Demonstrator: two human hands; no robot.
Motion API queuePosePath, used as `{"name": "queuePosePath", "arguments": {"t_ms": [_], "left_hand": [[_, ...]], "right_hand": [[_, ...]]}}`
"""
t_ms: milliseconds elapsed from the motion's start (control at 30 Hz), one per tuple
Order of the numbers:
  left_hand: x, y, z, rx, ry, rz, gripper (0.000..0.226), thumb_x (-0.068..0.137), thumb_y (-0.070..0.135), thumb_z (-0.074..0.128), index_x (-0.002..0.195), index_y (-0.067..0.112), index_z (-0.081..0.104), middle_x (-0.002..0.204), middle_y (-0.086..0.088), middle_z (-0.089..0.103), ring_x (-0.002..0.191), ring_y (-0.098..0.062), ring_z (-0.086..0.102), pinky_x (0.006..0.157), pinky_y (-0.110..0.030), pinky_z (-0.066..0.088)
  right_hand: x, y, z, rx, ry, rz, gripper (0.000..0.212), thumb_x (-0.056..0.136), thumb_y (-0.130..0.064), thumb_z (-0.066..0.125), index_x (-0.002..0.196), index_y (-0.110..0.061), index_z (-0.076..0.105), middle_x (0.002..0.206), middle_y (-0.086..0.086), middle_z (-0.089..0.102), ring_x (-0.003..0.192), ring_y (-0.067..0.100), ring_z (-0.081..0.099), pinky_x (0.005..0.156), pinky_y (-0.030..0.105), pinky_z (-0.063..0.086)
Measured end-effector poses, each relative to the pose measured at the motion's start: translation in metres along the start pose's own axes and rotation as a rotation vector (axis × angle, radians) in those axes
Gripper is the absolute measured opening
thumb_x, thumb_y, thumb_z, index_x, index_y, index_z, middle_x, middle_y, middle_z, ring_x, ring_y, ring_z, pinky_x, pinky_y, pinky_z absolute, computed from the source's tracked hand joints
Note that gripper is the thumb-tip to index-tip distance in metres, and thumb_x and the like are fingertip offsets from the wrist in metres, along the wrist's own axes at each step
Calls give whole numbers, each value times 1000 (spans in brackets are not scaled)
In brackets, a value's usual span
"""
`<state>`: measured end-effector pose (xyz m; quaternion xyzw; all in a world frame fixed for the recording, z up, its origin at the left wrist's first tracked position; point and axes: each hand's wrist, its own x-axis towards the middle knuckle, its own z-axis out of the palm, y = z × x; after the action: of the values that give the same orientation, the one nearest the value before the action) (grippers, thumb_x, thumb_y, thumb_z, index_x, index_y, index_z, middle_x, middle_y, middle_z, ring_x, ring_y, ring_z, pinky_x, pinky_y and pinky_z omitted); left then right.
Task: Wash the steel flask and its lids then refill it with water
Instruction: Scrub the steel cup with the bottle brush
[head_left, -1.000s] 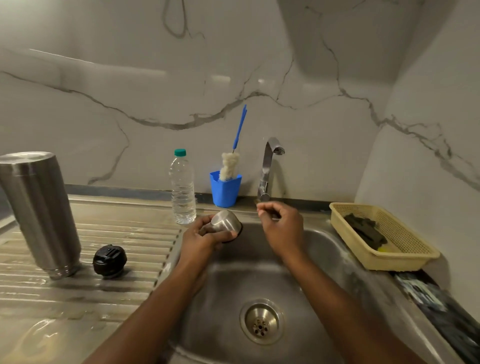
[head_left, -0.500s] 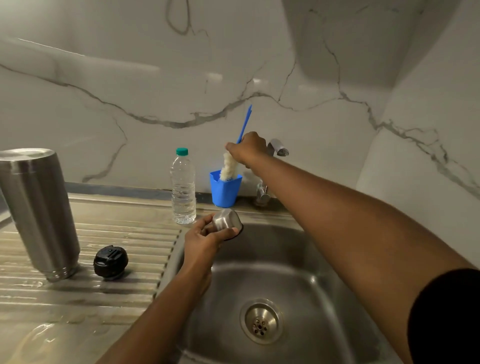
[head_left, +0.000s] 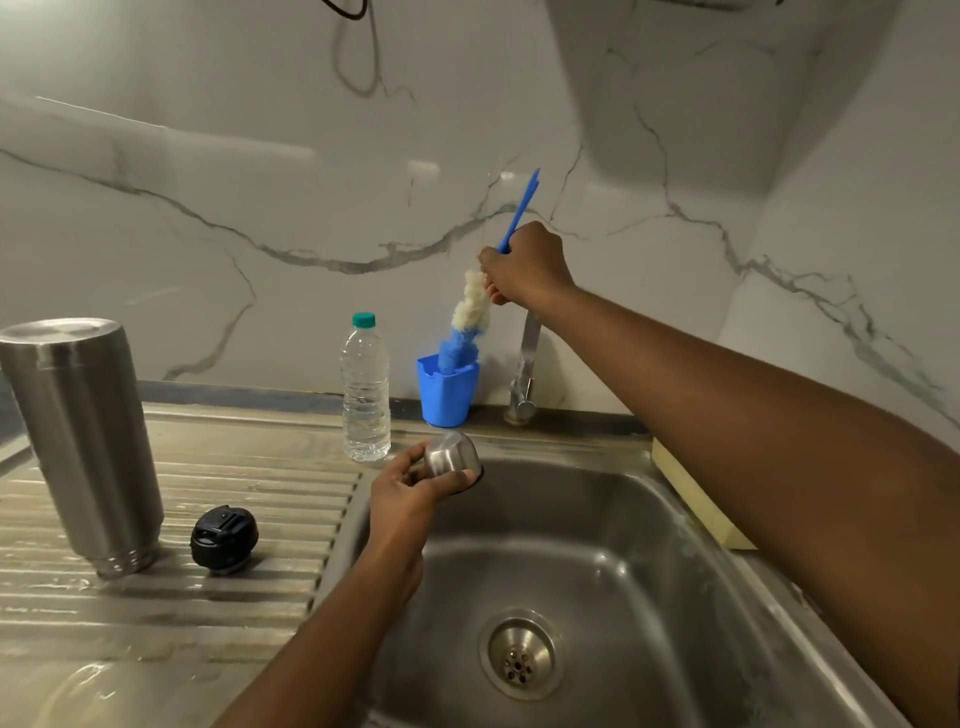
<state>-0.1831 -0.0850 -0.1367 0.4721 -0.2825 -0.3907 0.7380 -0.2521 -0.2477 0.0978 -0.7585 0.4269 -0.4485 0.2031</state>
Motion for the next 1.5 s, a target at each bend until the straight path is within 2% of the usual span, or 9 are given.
{"name": "queuePosePath", "arguments": {"t_ms": [167, 367, 500, 633, 933, 1167, 1267, 1367, 1500], "left_hand": [[-3, 2, 1, 26, 3, -4, 62, 73, -4, 87, 131, 8, 66, 107, -14, 79, 76, -11, 70, 67, -22, 51], [-3, 1, 2, 57, 16, -2, 65, 73, 0, 89, 133, 9, 65, 107, -10, 80, 102, -27, 77, 90, -38, 60], [-5, 2, 2, 51, 17, 3, 60, 75, 4, 89, 130, 12, 67, 106, -8, 80, 92, -20, 75, 75, -29, 54], [-6, 4, 3, 55, 25, 8, 56, 75, 6, 90, 127, 14, 69, 102, -6, 81, 91, -19, 74, 76, -31, 52], [-7, 5, 2, 100, 129, 80, 57, 74, 3, 91, 124, 21, 70, 105, -2, 80, 101, -23, 77, 97, -42, 60], [-8, 7, 0, 153, 106, 141, 71, 74, 3, 91, 138, 19, 64, 115, -1, 77, 106, -19, 74, 103, -44, 57], [-13, 8, 1, 242, 48, 229, 74, 78, 8, 90, 144, 22, 59, 115, 6, 74, 102, -8, 72, 94, -35, 60], [-20, 8, 5, 364, -9, 286, 59, 78, 14, 91, 124, 38, 63, 101, 22, 72, 90, 5, 71, 81, -18, 59], [-19, 13, 0, 316, 71, 314, 58, 77, 9, 91, 119, 38, 64, 95, 21, 72, 84, 12, 71, 77, -16, 60]], "right_hand": [[-16, 12, -11, 75, 50, -46, 28, 95, -23, 63, 86, 3, 71, 71, 11, 75, 54, 19, 73, 68, 44, 66], [-36, 21, -15, 77, 101, -167, 34, 99, -28, 62, 82, -1, 72, 70, 10, 73, 59, 19, 73, 70, 40, 65], [-44, 18, -20, 97, 82, -217, 32, 101, -27, 62, 83, -3, 74, 71, 8, 74, 58, 15, 72, 69, 35, 65], [-51, 15, -30, 97, 73, -247, 34, 101, -27, 62, 80, -2, 73, 71, 7, 73, 59, 14, 72, 72, 36, 65], [-120, 27, -68, 420, 134, -169, 23, 102, -22, 65, 92, -5, 77, 75, 12, 75, 66, 18, 74, 71, 36, 65], [-196, 113, -74, 777, 116, 45, 20, 103, -9, 60, 99, 0, 77, 81, 22, 74, 65, 24, 67, 61, 29, 59], [-211, 139, -62, 864, 31, 127, 22, 103, -8, 57, 100, 3, 76, 82, 20, 73, 69, 24, 65, 61, 28, 57], [-216, 147, -54, 906, -47, 160, 24, 104, -7, 54, 104, 4, 75, 82, 18, 72, 70, 23, 65, 62, 25, 57], [-211, 158, -67, 928, -28, 148, 25, 104, -9, 54, 102, 4, 76, 79, 17, 71, 67, 20, 65, 60, 25, 55]]}}
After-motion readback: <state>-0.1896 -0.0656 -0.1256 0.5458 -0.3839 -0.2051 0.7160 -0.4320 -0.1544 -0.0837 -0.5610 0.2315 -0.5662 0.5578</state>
